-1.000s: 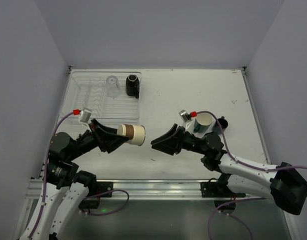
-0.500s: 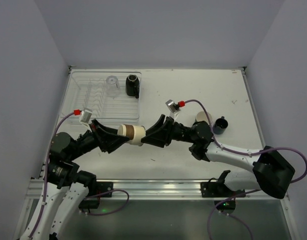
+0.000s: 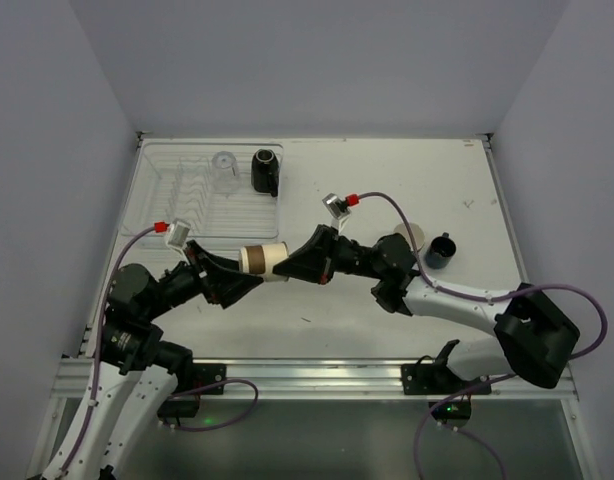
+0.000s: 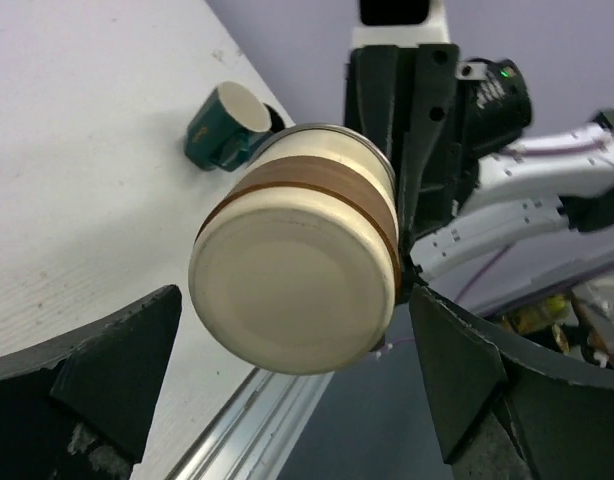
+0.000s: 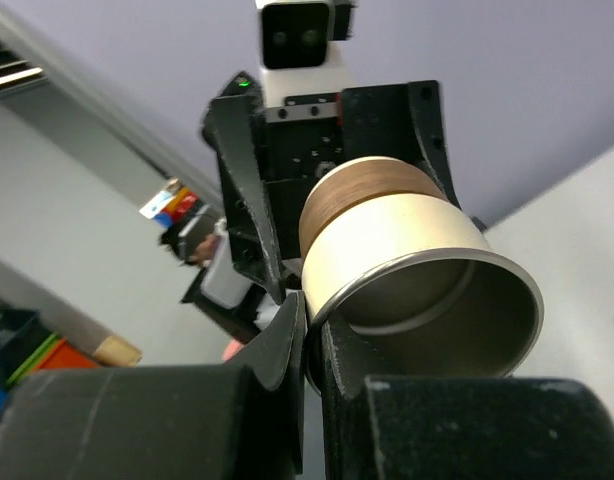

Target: Unload the cups from the dish rack

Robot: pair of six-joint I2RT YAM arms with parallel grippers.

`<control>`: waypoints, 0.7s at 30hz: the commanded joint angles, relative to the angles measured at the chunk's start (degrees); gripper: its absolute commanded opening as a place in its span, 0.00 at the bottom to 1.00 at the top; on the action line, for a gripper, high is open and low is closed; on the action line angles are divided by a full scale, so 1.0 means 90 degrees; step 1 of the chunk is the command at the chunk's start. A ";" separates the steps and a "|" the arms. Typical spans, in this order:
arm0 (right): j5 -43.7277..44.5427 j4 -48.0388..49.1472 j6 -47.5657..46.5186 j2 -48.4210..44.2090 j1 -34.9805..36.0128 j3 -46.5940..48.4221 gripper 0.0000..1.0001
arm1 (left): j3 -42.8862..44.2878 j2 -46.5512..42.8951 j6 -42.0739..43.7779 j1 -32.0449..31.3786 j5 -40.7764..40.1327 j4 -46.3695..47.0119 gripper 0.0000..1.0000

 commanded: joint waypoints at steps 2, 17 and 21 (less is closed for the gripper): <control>0.1106 -0.2989 -0.1198 -0.0843 -0.0052 0.0692 0.00 | 0.1027 0.0352 0.0956 -0.0009 -0.1799 -0.2168 1.00; 0.6086 -1.3069 -0.2987 0.1019 0.0036 0.5155 0.00 | 0.3179 0.2745 0.1252 -0.0009 -0.5996 -0.4098 1.00; 0.6770 -1.4086 -0.2715 0.1565 0.0026 0.5625 0.00 | 0.3257 0.2764 0.1320 -0.0009 -0.6339 -0.4128 1.00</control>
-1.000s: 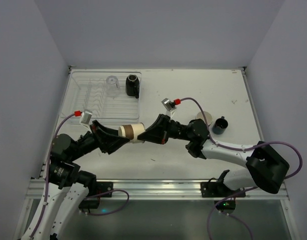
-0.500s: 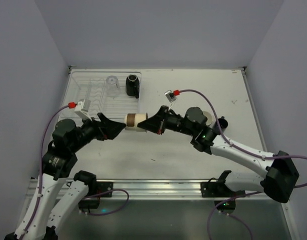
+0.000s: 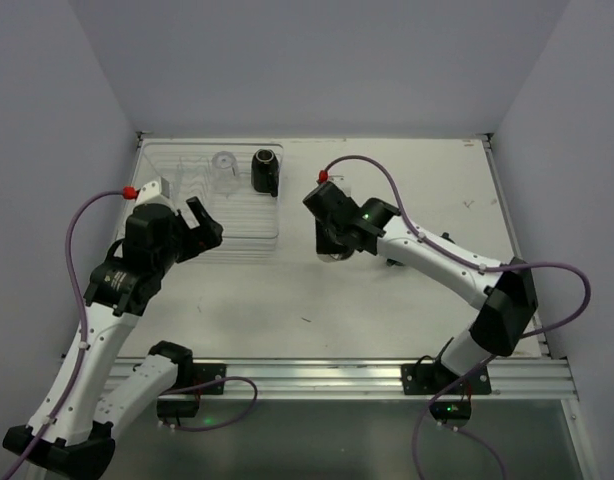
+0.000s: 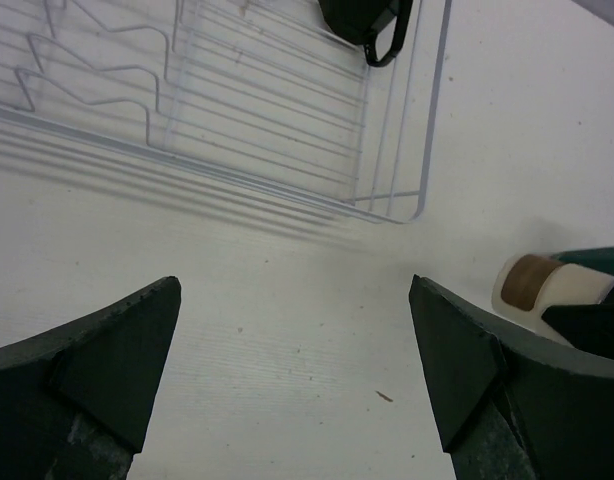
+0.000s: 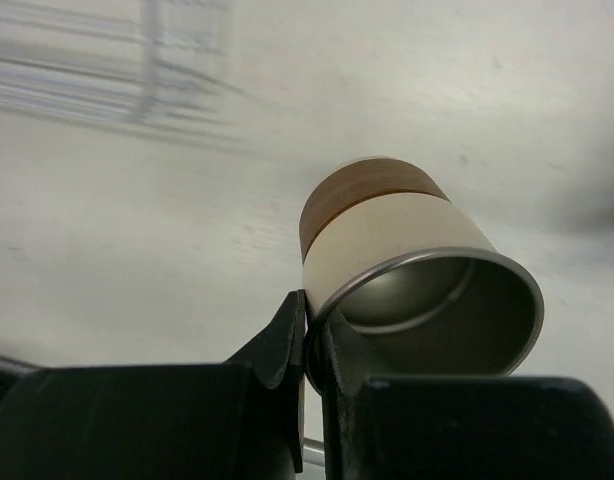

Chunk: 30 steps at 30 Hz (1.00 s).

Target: Unload the cups from the dish rack

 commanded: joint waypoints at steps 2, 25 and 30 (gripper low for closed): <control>0.1330 -0.2271 0.0111 0.0409 0.0031 0.0759 0.00 | 0.0438 0.0066 0.0293 0.0003 -0.0693 -0.0094 1.00; 0.0726 -0.1277 -0.0836 0.1572 -0.0828 0.0457 0.00 | 0.0038 0.0087 0.0401 0.0003 0.0440 0.0306 1.00; 0.0579 -0.1160 -0.0944 0.1777 -0.0916 0.0448 0.00 | 0.0018 0.0116 0.0577 0.0003 0.0518 0.0433 1.00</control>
